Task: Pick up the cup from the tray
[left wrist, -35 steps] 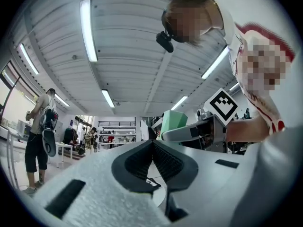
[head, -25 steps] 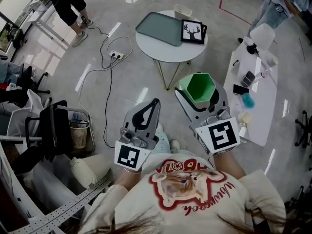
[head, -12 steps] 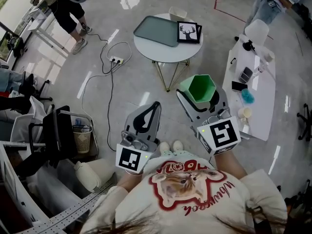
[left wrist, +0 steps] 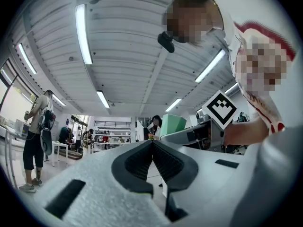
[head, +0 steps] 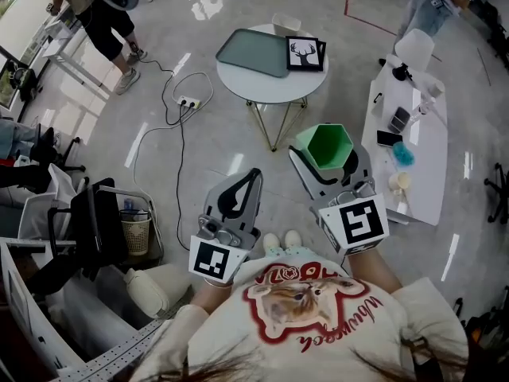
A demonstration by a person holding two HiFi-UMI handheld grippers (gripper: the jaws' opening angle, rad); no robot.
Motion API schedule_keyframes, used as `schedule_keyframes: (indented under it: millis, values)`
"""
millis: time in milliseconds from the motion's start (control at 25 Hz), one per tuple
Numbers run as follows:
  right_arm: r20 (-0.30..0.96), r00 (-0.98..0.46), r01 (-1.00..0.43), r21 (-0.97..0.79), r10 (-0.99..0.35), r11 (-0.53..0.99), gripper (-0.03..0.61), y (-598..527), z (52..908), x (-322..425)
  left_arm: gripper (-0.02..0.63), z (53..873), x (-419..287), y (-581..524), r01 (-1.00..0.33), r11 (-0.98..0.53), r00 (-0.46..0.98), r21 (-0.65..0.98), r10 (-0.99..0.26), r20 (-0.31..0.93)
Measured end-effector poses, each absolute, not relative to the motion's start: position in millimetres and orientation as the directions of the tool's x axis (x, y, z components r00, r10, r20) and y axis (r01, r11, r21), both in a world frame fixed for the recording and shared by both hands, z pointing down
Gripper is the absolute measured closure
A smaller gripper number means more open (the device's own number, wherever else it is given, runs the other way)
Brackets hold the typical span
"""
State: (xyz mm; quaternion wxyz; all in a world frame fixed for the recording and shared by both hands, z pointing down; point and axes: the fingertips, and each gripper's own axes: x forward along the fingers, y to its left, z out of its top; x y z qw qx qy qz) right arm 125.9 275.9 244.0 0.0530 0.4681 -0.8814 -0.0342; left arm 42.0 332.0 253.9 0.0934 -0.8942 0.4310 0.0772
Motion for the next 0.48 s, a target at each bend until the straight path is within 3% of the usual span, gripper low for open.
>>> schedule_keyframes:
  millis: [480]
  values:
    - [0.067,-0.555,-0.821,0.117,-0.829,0.558,0.273,283.4,248.2,122.6,0.6,258.7,38.5,337.1,-0.788,-0.61,0.613,-0.089,-0.759,-0.222]
